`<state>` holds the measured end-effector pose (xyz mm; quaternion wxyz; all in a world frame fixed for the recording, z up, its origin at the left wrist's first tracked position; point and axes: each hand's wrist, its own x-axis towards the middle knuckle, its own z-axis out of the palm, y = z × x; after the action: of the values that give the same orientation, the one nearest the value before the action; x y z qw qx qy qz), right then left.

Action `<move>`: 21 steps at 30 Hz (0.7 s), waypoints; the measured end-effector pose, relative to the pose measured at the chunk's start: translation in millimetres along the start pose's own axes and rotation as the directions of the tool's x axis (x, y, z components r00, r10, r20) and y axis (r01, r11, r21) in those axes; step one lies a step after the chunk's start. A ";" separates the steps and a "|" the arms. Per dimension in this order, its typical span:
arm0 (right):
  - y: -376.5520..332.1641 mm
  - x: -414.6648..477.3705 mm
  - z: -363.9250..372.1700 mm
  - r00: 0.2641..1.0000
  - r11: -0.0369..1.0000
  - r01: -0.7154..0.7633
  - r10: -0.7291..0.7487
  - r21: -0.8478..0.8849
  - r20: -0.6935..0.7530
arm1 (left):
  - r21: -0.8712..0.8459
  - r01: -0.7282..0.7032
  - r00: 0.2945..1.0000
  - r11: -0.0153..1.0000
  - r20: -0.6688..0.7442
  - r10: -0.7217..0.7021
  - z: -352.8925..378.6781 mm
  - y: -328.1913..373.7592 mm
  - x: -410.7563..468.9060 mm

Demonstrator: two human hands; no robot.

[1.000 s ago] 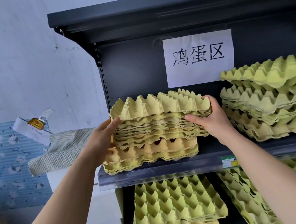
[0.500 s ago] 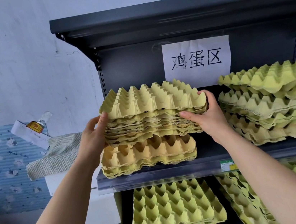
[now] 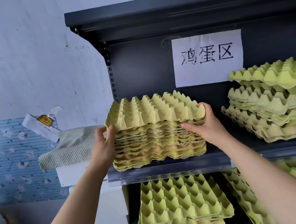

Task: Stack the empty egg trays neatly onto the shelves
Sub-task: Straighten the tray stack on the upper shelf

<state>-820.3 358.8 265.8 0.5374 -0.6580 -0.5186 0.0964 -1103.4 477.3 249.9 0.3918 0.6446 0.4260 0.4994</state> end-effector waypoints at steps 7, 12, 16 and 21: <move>1.9 0.8 4.4 0.999 1.000 -0.029 0.029 -0.012 0.031 | -0.173 0.101 0.994 0.980 0.067 -0.090 8.4 -11.1 -0.5; 13.0 -7.6 10.7 0.999 0.998 -0.010 0.008 0.064 0.034 | -0.197 0.029 0.999 0.980 0.038 -0.021 15.6 -14.6 -1.3; 11.7 0.3 14.9 1.000 0.998 -0.030 0.030 0.057 -0.002 | -0.228 0.010 0.998 0.974 0.060 0.004 15.8 -11.5 9.5; 4.7 0.1 11.3 0.998 0.998 -0.056 0.055 -0.031 -0.026 | -0.165 -0.021 0.993 0.986 0.110 0.039 10.2 -11.9 14.0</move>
<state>-825.3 366.3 257.4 0.5304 -0.6819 -0.4946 0.0947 -1093.4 493.6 241.1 0.4594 0.6439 0.3509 0.5012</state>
